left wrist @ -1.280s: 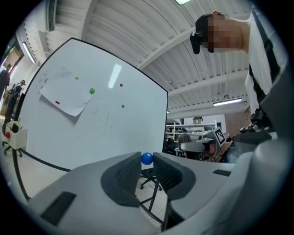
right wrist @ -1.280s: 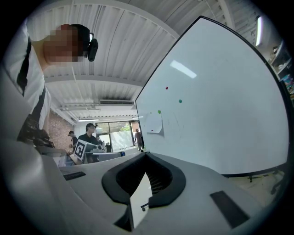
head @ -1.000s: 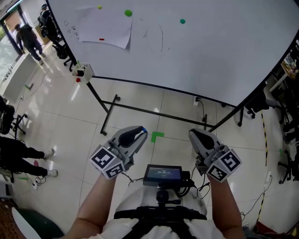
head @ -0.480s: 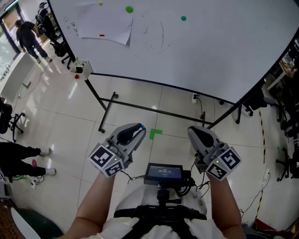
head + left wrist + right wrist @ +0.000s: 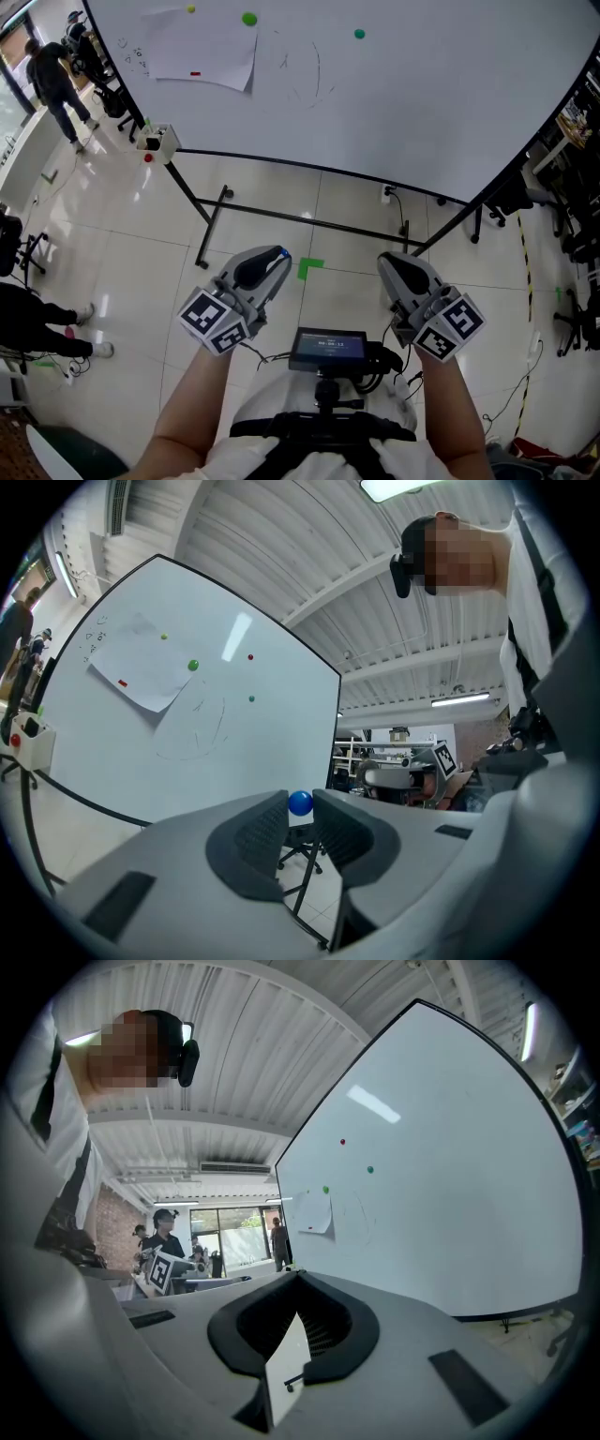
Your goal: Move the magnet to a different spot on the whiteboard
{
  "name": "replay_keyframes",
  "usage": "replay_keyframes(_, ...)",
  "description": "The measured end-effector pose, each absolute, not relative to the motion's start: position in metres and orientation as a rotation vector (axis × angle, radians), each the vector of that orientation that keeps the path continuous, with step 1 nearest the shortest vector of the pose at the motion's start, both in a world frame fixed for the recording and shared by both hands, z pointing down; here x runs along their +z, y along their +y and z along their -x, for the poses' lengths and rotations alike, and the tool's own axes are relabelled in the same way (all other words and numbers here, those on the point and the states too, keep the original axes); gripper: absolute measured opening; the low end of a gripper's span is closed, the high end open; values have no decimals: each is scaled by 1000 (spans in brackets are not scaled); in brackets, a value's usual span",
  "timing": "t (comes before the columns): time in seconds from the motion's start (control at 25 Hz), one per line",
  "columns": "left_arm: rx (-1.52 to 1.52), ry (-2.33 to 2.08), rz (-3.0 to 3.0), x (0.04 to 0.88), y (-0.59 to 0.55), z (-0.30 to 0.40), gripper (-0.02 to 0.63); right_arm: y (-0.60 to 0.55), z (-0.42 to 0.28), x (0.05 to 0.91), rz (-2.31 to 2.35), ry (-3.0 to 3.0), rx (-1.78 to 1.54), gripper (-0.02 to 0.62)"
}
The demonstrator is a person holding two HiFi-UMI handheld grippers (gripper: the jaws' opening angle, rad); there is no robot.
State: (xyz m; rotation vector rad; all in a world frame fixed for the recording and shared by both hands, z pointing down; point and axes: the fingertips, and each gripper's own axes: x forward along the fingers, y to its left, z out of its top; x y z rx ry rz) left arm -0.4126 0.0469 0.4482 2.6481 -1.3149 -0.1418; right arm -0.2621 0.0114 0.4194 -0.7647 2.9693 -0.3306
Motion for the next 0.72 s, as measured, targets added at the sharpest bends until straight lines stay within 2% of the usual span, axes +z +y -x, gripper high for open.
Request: replay_keyframes(0.72,-50,-1313,-2671,435,21,397,115,4,242,400,844,2942,-317,29)
